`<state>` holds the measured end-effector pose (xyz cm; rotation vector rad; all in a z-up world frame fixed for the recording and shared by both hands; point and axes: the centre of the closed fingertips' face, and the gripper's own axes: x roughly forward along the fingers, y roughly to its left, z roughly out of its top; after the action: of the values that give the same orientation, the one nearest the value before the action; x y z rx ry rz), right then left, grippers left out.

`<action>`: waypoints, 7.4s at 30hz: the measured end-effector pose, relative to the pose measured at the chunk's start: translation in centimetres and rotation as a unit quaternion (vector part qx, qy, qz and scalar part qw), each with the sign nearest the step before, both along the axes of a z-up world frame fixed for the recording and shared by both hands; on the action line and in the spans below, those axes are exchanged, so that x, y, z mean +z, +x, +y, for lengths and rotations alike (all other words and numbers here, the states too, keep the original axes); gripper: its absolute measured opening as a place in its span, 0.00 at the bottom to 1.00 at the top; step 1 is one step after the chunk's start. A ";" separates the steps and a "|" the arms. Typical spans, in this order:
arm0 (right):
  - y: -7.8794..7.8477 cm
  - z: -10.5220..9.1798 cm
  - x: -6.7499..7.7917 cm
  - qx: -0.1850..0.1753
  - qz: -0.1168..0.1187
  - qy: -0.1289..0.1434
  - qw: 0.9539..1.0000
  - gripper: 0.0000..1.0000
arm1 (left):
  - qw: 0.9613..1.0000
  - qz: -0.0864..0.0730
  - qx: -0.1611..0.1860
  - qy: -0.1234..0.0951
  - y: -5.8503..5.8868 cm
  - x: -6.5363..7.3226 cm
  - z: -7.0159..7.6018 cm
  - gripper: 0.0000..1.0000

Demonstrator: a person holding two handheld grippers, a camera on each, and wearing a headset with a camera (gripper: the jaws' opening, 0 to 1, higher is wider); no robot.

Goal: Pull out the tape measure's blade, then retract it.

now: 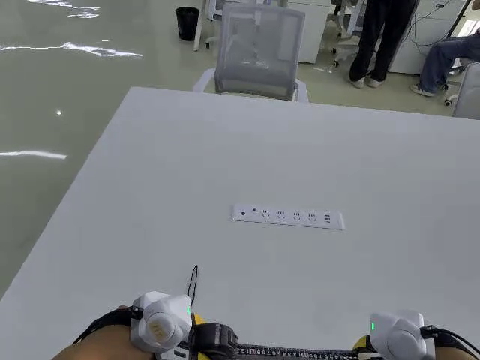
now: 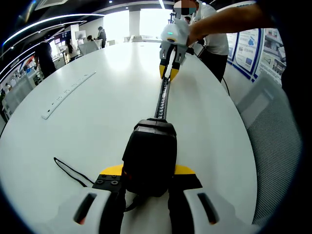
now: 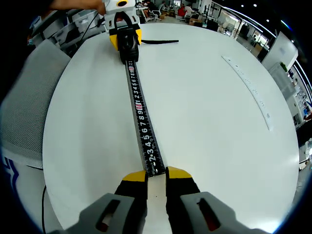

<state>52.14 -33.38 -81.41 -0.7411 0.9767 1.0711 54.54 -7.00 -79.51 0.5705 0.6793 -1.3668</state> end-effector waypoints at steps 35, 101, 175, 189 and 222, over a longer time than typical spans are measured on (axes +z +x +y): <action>0.6 -0.1 1.0 0.005 -0.064 -0.010 0.998 0.61 | 1.000 -0.004 -0.007 0.013 0.0 -0.1 0.1 0.29; -8.2 -2.9 7.4 -0.311 -0.131 0.128 0.932 1.00 | 0.952 -0.048 0.287 -0.098 -5.9 8.8 17.7 0.99; -20.1 -6.8 8.7 -0.402 -0.181 0.191 0.877 1.00 | 0.892 -0.056 0.422 -0.150 -9.8 12.4 20.3 0.99; -16.5 -4.6 8.1 -0.373 -0.176 0.201 0.889 0.97 | 0.913 -0.030 0.387 -0.126 -8.6 10.6 12.1 0.99; -7.4 -1.9 5.5 -0.293 -0.148 0.187 0.926 0.83 | 0.896 -0.047 0.428 -0.108 -4.3 9.4 3.8 0.99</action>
<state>44.69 -35.24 -75.90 -0.2497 0.6399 0.5667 50.21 -3.20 -70.12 0.1102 0.5814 -0.5631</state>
